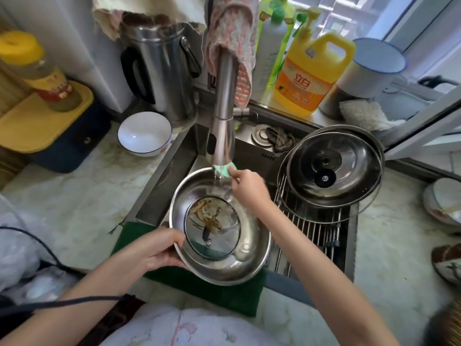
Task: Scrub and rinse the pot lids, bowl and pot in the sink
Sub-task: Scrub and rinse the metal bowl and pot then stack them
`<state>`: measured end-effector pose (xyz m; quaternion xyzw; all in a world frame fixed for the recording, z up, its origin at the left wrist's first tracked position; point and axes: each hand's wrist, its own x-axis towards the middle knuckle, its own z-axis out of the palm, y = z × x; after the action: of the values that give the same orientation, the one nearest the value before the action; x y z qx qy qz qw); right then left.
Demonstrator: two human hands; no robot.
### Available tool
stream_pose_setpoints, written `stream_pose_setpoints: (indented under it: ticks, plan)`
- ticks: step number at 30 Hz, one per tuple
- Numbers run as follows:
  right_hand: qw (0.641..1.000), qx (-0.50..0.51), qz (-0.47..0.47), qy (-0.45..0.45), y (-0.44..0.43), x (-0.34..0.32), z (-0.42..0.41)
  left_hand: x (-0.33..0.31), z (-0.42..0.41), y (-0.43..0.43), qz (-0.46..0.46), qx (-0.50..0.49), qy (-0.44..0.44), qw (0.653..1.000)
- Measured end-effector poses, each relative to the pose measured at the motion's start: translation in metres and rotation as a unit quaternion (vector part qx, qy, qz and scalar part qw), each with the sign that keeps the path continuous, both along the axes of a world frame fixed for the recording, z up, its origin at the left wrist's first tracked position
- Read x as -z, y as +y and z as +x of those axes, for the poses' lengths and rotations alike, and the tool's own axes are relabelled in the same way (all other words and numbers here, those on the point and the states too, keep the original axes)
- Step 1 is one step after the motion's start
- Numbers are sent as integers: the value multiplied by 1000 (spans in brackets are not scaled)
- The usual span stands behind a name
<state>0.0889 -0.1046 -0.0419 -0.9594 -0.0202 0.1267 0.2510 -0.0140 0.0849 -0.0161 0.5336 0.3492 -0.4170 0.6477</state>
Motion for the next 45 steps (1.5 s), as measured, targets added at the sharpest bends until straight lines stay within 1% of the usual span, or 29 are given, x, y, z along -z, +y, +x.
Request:
stream_pose_setpoints:
  ticks: [2, 3, 4, 5, 8, 9, 10, 11, 13, 14, 15, 17, 20, 21, 25, 27, 30, 33, 34, 36, 38, 42, 45]
  plan:
    - [994, -93, 59, -20, 24, -5, -15, -1, -1, -3, -6, 14, 3, 1000]
    - [989, -130, 60, -25, 30, -6, -19, -1, -1, -2, -15, 8, 11, 1000]
    - [989, -140, 45, -25, 28, -6, -18, 1, -1, -2, -24, -5, 21, 999]
    - [992, -121, 24, -24, 21, -3, -12, 2, -2, -3, -34, -21, 31, 999]
    - [997, -20, -74, -14, -3, 5, 9, 4, -3, -6, -62, -67, 38, 995]
    - [997, -4, -81, -16, -4, 7, 9, 5, -3, -8, -61, -74, 33, 995]
    - [998, 3, -61, -24, 0, 6, 7, 5, -2, -10, -58, -74, 26, 995]
    - [999, -10, -27, -37, 9, 3, 1, 4, -1, -11, -52, -71, 19, 996]
    - [994, -87, 30, -67, 27, -3, -12, 1, 1, -11, -44, -57, 4, 997]
    - [988, -129, 29, -83, 34, -7, -18, -2, 2, -10, -41, -56, 2, 998]
    - [984, -152, 7, -97, 38, -10, -19, -4, 3, -7, -41, -64, 7, 997]
    - [986, -133, -43, -96, 36, -11, -8, -7, 4, -1, -43, -80, 20, 996]
    - [989, -60, -129, -45, 11, -9, 19, -8, 2, 7, -52, -113, 23, 992]
    - [986, -53, -152, -39, -1, -9, 24, -8, 2, 11, -51, -124, 17, 991]
    - [971, -80, -221, -49, -36, -12, 16, -8, 8, 24, -19, -157, -11, 987]
    - [971, -79, -221, -41, -45, -13, 4, -9, 10, 31, -5, -166, -20, 986]
    - [975, -96, -197, -26, -43, -24, -17, -12, 14, 35, 11, -175, -24, 984]
    - [978, -158, -126, -52, -26, -36, -35, -12, 22, 37, 5, -201, -28, 979]
    - [975, -171, -122, -66, -22, -35, -33, -13, 23, 36, 6, -195, -34, 980]
    - [970, -162, -166, -76, -18, -25, -14, -16, 27, 31, 20, -168, -55, 984]
    - [964, -137, -219, -54, -19, -15, 3, -19, 31, 22, 37, -153, -84, 984]
    - [961, -130, -243, -7, -17, -11, 0, -19, 37, 12, 40, -189, -112, 975]
    - [959, -92, -267, 38, -21, -14, -8, -20, 36, 3, 59, -193, -141, 969]
